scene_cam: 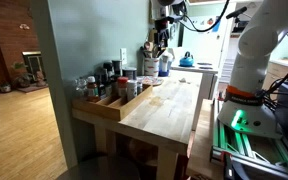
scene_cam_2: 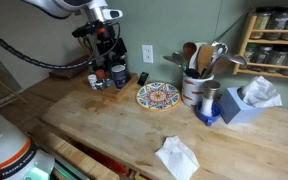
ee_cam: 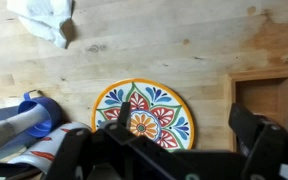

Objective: Move the blue plate with the bottle in it to the left

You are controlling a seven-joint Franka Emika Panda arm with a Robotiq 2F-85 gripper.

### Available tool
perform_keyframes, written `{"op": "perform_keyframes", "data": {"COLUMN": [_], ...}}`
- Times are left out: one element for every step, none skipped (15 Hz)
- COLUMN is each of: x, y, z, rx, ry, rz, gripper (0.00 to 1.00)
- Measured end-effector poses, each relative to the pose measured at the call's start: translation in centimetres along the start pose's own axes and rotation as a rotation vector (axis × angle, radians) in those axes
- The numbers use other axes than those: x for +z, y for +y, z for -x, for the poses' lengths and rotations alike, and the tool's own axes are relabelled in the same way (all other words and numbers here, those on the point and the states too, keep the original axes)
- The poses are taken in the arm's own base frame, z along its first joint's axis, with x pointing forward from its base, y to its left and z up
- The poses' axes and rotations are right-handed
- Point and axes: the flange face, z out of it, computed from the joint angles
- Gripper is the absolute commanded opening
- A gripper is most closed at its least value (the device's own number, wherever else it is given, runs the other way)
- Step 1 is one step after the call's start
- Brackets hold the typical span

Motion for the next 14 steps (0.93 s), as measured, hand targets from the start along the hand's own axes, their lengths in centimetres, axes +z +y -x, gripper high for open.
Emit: {"op": "perform_keyframes", "data": {"x": [0.00,0.00,0.00,0.00,0.00,0.00,0.00,0.00,0.00,0.00,0.00,-0.01,-0.06,-0.18], "y": [0.00,0.00,0.00,0.00,0.00,0.00,0.00,0.00,0.00,0.00,0.00,-0.01,0.14,0.65], "z": [0.00,0.00,0.00,0.00,0.00,0.00,0.00,0.00,0.00,0.00,0.00,-0.01,-0.04,-0.12], "rx": [0.000,0.000,0.000,0.000,0.000,0.000,0.000,0.000,0.000,0.000,0.000,0.000,0.003,0.014], "ry": [0.000,0.000,0.000,0.000,0.000,0.000,0.000,0.000,0.000,0.000,0.000,0.000,0.002,0.004], "rz": [0.000,0.000,0.000,0.000,0.000,0.000,0.000,0.000,0.000,0.000,0.000,0.000,-0.002,-0.004], "gripper": [1.00,1.00,1.00,1.00,1.00,1.00,1.00,1.00,1.00,1.00,1.00,1.00,1.00,1.00]}}
